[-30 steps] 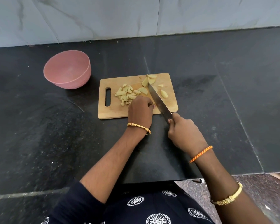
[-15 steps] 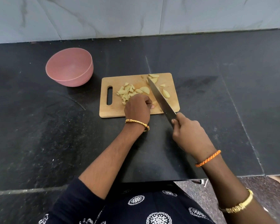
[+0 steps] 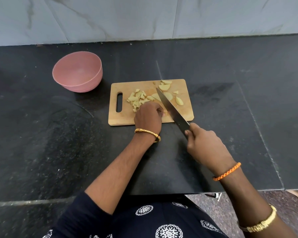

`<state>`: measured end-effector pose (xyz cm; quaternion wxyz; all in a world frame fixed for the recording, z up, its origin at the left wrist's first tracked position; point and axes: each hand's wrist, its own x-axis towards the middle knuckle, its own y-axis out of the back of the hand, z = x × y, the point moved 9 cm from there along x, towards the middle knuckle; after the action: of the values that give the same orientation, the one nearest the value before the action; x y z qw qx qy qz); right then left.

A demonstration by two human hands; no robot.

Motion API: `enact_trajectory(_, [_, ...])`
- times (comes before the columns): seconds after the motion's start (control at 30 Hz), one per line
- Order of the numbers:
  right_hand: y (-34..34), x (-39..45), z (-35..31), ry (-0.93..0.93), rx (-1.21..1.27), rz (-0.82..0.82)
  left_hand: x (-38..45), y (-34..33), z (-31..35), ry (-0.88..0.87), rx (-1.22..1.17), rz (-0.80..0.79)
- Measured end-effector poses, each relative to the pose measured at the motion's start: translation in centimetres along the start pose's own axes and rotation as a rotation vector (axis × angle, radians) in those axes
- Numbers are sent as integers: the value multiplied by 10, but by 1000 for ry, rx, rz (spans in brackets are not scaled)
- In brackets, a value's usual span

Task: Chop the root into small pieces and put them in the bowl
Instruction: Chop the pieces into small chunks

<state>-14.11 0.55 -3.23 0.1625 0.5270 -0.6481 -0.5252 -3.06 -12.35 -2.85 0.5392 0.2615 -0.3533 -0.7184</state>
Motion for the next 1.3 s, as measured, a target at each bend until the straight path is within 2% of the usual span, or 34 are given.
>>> enact_trajectory(0.6, [-8, 13, -12, 27, -29, 44, 0, 0, -2, 6, 5, -10])
enact_trajectory(0.93, [-2, 3, -4, 15, -89, -53, 0, 0, 0, -12, 56, 17])
enact_trajectory(1.1, [28, 19, -2, 38, 67, 71, 24, 16, 2, -90, 124, 54])
enact_trajectory(1.3, [23, 60, -12, 13, 157, 49, 61, -3, 14, -271, 395, -178])
